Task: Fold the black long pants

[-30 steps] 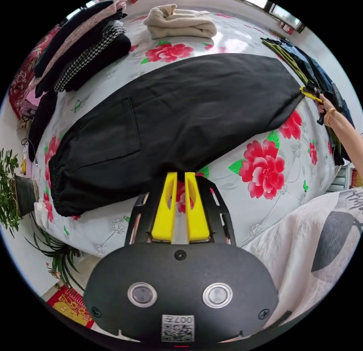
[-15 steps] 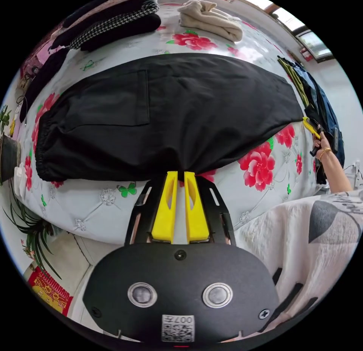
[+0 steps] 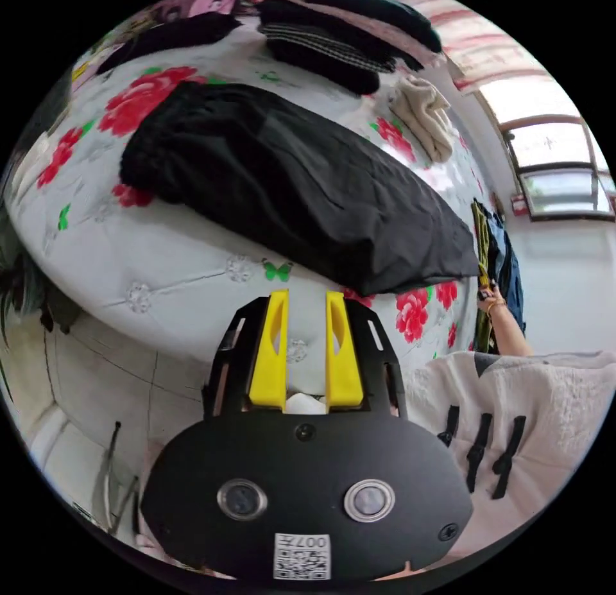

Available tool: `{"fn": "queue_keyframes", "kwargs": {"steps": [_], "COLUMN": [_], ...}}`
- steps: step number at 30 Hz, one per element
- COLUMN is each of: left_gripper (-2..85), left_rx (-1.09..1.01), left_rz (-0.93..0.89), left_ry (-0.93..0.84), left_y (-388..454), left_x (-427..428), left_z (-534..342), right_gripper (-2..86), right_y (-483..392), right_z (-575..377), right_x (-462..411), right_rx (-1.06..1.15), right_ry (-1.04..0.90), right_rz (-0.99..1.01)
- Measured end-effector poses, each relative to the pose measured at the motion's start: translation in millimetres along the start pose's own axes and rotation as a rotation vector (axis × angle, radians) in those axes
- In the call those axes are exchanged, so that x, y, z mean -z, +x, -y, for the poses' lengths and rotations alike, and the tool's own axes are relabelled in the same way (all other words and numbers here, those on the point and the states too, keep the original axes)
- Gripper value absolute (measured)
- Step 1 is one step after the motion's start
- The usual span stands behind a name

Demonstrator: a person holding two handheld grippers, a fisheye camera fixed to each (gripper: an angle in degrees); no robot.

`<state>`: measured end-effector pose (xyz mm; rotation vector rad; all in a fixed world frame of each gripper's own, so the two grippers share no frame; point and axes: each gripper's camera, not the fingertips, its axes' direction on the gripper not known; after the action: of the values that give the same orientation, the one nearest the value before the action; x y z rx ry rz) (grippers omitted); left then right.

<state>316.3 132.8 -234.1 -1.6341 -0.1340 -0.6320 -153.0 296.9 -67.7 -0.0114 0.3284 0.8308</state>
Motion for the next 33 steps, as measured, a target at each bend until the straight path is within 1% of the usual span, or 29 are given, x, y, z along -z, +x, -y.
{"fn": "queue_keyframes", "kwargs": {"steps": [1,2,4,5,7,8,10,11,13,14,15,16,17,19,21,23,24,25,26,27,29,30,31,32,33], "left_gripper": [9.7,10.5,12.1,13.0,14.4,15.0,15.3,15.1,14.1,13.1,12.4,11.0,9.6,8.0,7.1,6.6,6.5,6.5,6.6,6.6,7.8,8.7,9.5,11.2,11.9], "left_rx": [0.050,0.144,0.264,0.335,0.410,0.444,0.471,0.476,0.488,0.507,0.515,0.524,0.519,0.464,0.349,0.113,-0.038,-0.117,-0.280,-0.361,-0.659,-0.774,-0.817,-0.876,-0.891], "left_rz": [-0.008,-0.042,-0.109,-0.149,-0.229,-0.267,-0.302,-0.301,-0.292,-0.277,-0.271,-0.262,-0.263,-0.252,-0.253,-0.226,-0.216,-0.216,-0.225,-0.236,-0.300,-0.339,-0.363,-0.432,-0.468], "left_ry": [0.028,0.089,0.182,0.236,0.314,0.353,0.393,0.407,0.387,0.392,0.393,0.387,0.402,0.456,0.515,0.564,0.570,0.569,0.555,0.540,0.424,0.348,0.316,0.258,0.230], "left_y": [-15,-43,-84,-109,-139,-154,-169,-175,-183,-187,-189,-192,-193,-184,-161,-106,-70,-49,-6,16,106,148,167,199,211], "left_x": [10,27,48,57,66,69,72,73,68,68,69,70,75,92,113,148,165,172,183,186,178,163,153,128,114], "left_z": [0,-1,0,1,7,14,27,37,52,58,60,63,62,58,56,57,59,61,63,64,67,65,64,59,57], "right_gripper": [0.1,0.1,0.0,0.0,0.3,0.5,1.2,1.5,2.7,2.9,3.2,3.6,3.8,4.6,5.2,5.7,6.0,6.3,6.4,6.6,6.8,7.0,7.1,7.2,7.4], "right_y": [-17,-30,-98,-118,-192,-206,-236,-236,-215,-206,-189,-174,-169,-159,-156,-149,-144,-137,-133,-128,-121,-116,-111,-109,-102], "right_z": [-2,-5,-28,-38,-104,-124,-214,-236,-317,-335,-366,-386,-392,-399,-388,-364,-344,-324,-314,-296,-275,-262,-250,-244,-232], "right_x": [1,0,-11,-15,-38,-45,-74,-83,-127,-139,-159,-165,-165,-149,-132,-117,-108,-99,-95,-85,-72,-64,-58,-55,-50], "right_rx": [0.060,0.109,0.374,0.452,0.796,0.874,1.124,1.156,1.195,1.197,1.201,1.201,1.201,1.197,1.208,1.157,1.093,1.021,0.987,0.933,0.876,0.841,0.795,0.764,0.697], "right_ry": [-0.010,-0.023,-0.134,-0.166,-0.335,-0.384,-0.578,-0.629,-0.878,-0.957,-1.088,-1.138,-1.149,-1.144,-1.075,-1.012,-0.977,-0.932,-0.906,-0.853,-0.773,-0.714,-0.663,-0.643,-0.606], "right_rz": [0.035,0.042,0.050,0.056,0.068,0.068,0.091,0.095,0.081,0.053,-0.025,-0.072,-0.077,-0.080,-0.117,-0.159,-0.178,-0.194,-0.200,-0.212,-0.237,-0.251,-0.252,-0.246,-0.226]}}
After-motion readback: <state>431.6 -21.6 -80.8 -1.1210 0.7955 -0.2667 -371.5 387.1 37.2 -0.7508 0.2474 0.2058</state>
